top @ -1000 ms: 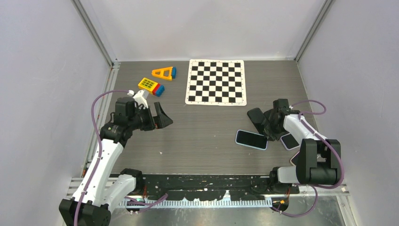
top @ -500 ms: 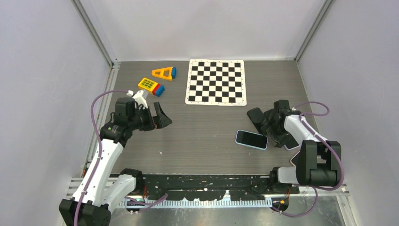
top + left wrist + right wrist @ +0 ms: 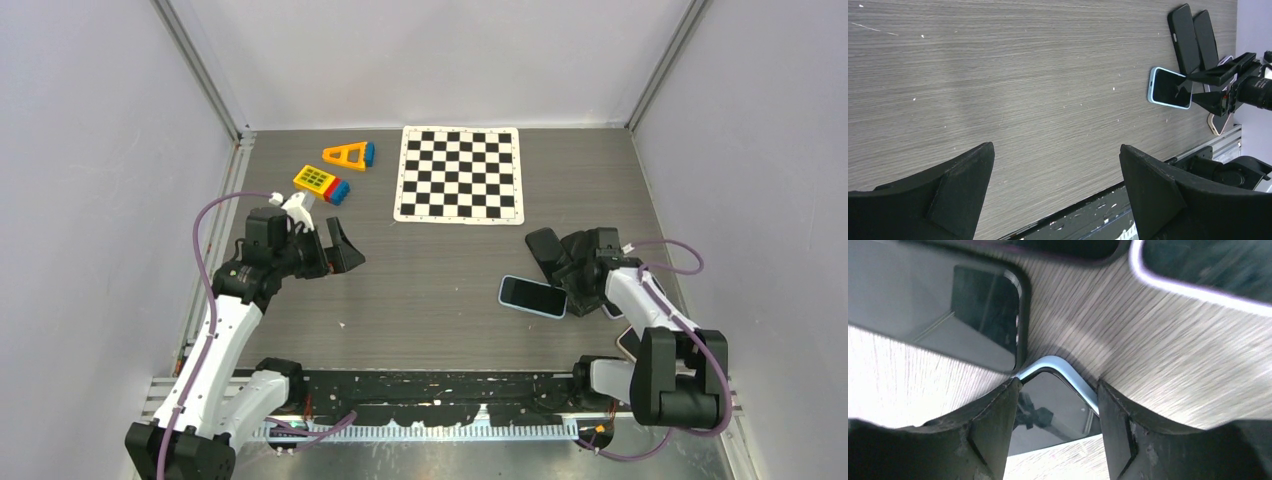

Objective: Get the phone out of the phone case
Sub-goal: Pick up the phone at the center of the board.

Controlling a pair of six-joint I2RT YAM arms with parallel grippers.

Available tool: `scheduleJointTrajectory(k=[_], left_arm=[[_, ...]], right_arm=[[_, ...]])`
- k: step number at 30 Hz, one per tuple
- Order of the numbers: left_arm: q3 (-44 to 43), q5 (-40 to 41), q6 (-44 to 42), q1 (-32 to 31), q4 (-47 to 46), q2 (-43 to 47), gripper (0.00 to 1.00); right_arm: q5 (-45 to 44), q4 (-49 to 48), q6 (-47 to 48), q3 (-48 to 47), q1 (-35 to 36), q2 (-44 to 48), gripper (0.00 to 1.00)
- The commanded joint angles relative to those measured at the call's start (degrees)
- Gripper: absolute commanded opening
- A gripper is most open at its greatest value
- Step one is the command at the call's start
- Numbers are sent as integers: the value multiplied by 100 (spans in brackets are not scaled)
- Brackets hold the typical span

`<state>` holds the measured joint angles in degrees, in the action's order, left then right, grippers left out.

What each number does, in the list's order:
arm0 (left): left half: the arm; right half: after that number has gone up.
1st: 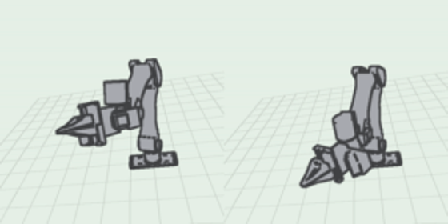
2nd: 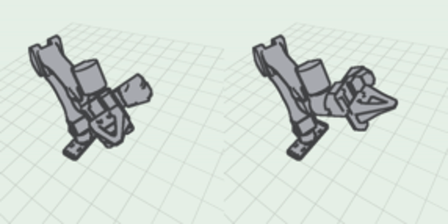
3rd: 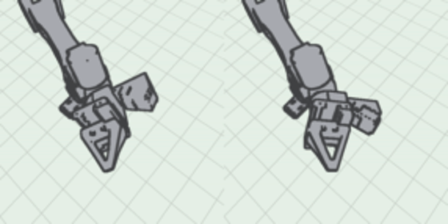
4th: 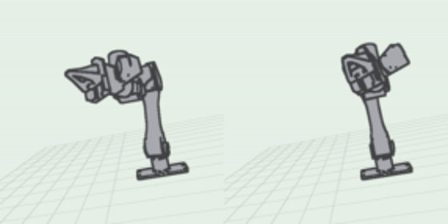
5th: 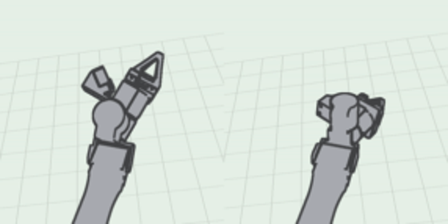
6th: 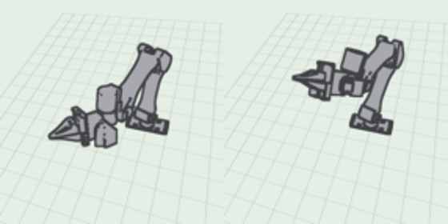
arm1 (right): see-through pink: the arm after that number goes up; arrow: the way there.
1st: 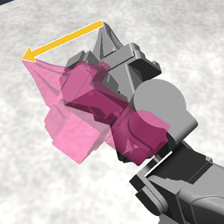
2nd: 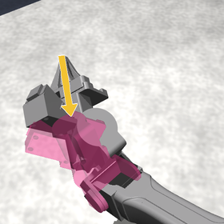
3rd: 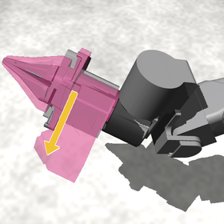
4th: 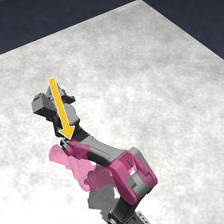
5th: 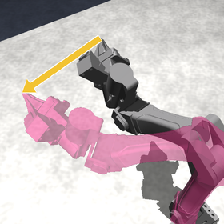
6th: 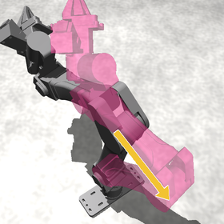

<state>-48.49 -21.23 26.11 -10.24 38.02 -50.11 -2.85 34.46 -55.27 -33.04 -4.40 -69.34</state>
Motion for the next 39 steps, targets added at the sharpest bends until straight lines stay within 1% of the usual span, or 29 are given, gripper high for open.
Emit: scheduleJointTrajectory(k=[1,5,6,7,8,9,10,11,12,13,14,15,18,19,21,24,28,33,37,39], left_arm=[[-170,58,-91,-23,-57,64,100],[-161,56,-67,-24,-67,41,100],[-161,57,-63,-24,-71,36,100],[-161,58,-62,-22,-79,36,100],[-161,62,-62,-22,-74,25,100],[-161,65,-62,-27,-69,22,100],[-161,79,-62,-25,-64,30,100],[-165,104,-62,-22,-62,33,100],[-169,121,-62,-29,-58,36,100],[-170,139,-69,-29,-54,47,100],[-170,145,-70,-23,-50,53,100],[-174,146,-71,-22,-51,38,100],[-186,154,-71,-23,-49,16,100],[-187,155,-75,-22,-45,13,100],[-195,155,-79,-22,-16,14,100],[-196,199,-88,-22,-5,55,100],[-196,179,-89,-22,4,-10,100],[-187,172,-81,-22,-5,2,100],[-187,172,-84,-24,-3,-2,100],[-187,172,-87,-23,1,1,100]], right_arm=[[993,39,-985,397,547,240,62],[655,16,-1723,400,1439,581,61],[503,-10,-1816,388,1762,594,61],[403,-71,-1870,327,1928,577,61],[36,-58,-1806,260,2203,547,62],[-209,203,-1589,36,2306,446,63],[-642,369,-1437,-93,2414,399,66],[-833,650,-1037,-303,2434,328,71],[-1141,769,-814,-416,2448,309,74],[-1250,928,-376,-634,2451,303,79],[-1320,959,96,-713,2453,339,81],[-1326,954,297,-856,2453,363,83],[-1002,669,1219,-1070,2453,406,85],[-930,585,1356,-1099,2453,392,92],[-763,263,1728,-1035,2458,275,94],[-362,-174,2202,-990,2454,-91,94],[-349,-629,2503,-901,2449,-403,97],[-201,-841,2626,-939,2422,-811,99],[160,-1235,2651,-804,2326,-712,100],[145,-1258,2655,-810,2280,-735,100]])
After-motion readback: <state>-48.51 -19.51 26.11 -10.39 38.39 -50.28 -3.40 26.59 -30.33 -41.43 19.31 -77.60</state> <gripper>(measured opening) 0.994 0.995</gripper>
